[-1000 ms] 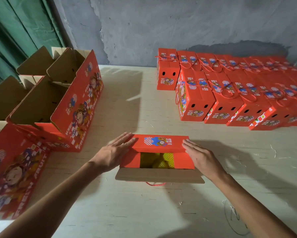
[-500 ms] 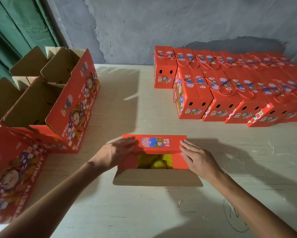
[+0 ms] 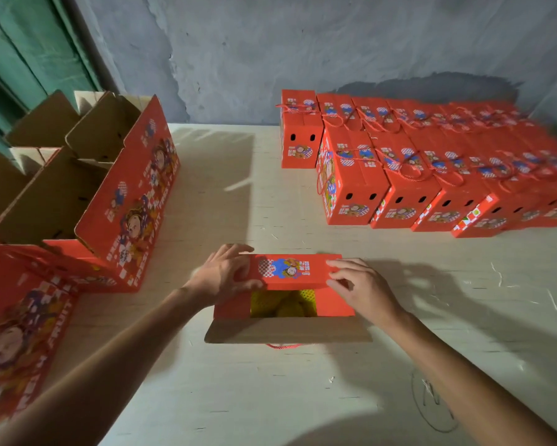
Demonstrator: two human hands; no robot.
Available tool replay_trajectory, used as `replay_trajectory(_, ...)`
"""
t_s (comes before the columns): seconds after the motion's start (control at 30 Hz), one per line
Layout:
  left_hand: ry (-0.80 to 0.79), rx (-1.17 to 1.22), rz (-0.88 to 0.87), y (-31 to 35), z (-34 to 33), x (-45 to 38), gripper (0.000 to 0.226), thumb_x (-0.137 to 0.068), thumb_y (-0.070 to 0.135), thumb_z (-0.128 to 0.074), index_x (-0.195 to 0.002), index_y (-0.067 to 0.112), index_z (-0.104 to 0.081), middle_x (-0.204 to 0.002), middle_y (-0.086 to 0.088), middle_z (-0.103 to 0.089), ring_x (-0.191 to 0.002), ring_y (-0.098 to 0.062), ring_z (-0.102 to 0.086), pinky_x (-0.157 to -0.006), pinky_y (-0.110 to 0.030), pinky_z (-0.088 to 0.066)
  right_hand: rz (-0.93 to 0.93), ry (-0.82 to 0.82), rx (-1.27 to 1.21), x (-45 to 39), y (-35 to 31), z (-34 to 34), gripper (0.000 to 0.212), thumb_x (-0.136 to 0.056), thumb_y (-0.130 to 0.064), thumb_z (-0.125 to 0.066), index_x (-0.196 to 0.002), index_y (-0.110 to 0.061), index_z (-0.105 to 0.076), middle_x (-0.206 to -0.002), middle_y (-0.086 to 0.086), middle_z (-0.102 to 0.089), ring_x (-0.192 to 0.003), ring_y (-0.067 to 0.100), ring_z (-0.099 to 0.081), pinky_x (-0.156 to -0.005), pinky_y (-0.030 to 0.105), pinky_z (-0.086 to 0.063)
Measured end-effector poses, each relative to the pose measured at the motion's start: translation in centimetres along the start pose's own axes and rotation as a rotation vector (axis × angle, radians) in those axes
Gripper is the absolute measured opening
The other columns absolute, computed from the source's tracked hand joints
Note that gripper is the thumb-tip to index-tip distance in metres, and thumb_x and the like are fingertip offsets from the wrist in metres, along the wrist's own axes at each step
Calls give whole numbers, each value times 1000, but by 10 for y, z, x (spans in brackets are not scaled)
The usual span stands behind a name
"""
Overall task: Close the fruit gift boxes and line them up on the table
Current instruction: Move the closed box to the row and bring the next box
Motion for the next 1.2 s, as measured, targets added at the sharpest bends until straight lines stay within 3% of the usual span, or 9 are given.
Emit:
replay_trajectory(0.13, -99, 36, 78, -14, -7, -11, 52, -75, 71, -75, -86, 27, -48, -107, 6, -61, -98, -17, -53, -78, -33, -47, 0, -12, 8, 1, -3, -1, 12, -88, -17, -80, -86, -11, -70, -127, -6, -69, -111, 16, -60, -90, 37, -52)
replay_trajectory(0.27, -32, -29, -66, -5, -12, -3, 53, -83, 74, -63, -104, 25, -55, -119, 6, -59, -106, -18, -50, -91, -35, -43, 52, -10, 85, -1, -11, -5, 15, -88, -12, -79, -82, -11, -65, -126, -1, -67, -105, 23, -61, -95, 39, -45)
replay_trajectory(0.4, -12, -23, -62, -4, -11, -2, 60, -84, 79, -57, -114, 27, -58, -123, 7, -58, -110, -19, -51, -99, -43, -45, 39, -52, 160, -4, -16, -5, 15, -88, -14, -78, -82, -11, -64, -126, -1, -67, -107, 25, -61, -97, 39, -43)
replay_trajectory(0.5, -18, -57, -49, -4, -15, 2, 65, -86, 81, -48, -141, 46, -54, -136, 5, -53, -122, -19, -47, -106, -40, -42, 6, -58, 220, 1, -21, -5, 20, -86, -23, -80, -87, -11, -65, -129, 3, -65, -112, 31, -62, -100, 42, -44)
replay_trajectory(0.57, -30, -86, -21, -7, -17, 3, 66, -86, 84, -40, -144, 55, -48, -140, 3, -50, -127, -20, -44, -107, -40, -40, -104, -153, 330, 1, -18, -17, 45, -82, -47, -80, -103, -13, -61, -143, 7, -55, -126, 30, -54, -107, 44, -39)
replay_trajectory(0.63, -37, -101, 2, -7, -17, 3, 67, -85, 85, -37, -143, 55, -48, -140, 2, -49, -129, -21, -44, -108, -41, -41, -267, -293, 444, 1, -8, -33, 79, -78, -69, -72, -129, -13, -48, -161, 10, -32, -136, 30, -47, -114, 49, -33)
replay_trajectory(0.73, -37, -141, 17, -4, -16, 3, 64, -85, 81, -41, -143, 55, -48, -141, 4, -48, -130, -20, -42, -107, -38, -38, -446, -407, 485, 0, -8, -50, 113, -77, -76, -69, -151, -9, -17, -170, 14, -3, -132, 36, -54, -116, 56, -29)
replay_trajectory(0.93, 5, -133, 3, -1, -16, 4, 52, -91, 66, -58, -142, 57, -47, -138, 3, -49, -127, -21, -42, -107, -37, -36, -425, -334, 544, -1, -23, -53, 91, -84, -46, -75, -145, -7, -20, -168, 23, -8, -112, 38, -66, -97, 41, -51)
replay_trajectory(1.2, 44, -91, 0, 4, -9, 9, 51, -89, 66, -59, -138, 51, -57, -139, 2, -52, -128, -22, -45, -107, -39, -39, -396, -266, 476, 2, -15, -43, 77, -89, -63, -60, -138, -11, -30, -169, 14, -14, -101, 34, -71, -82, 39, -57)
Point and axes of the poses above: each hand's wrist, its own x-axis away from the middle knuckle, its own z-axis out of the back of the hand, y = z × x, the point moved 10 cm from there along -x, towards the middle knuckle
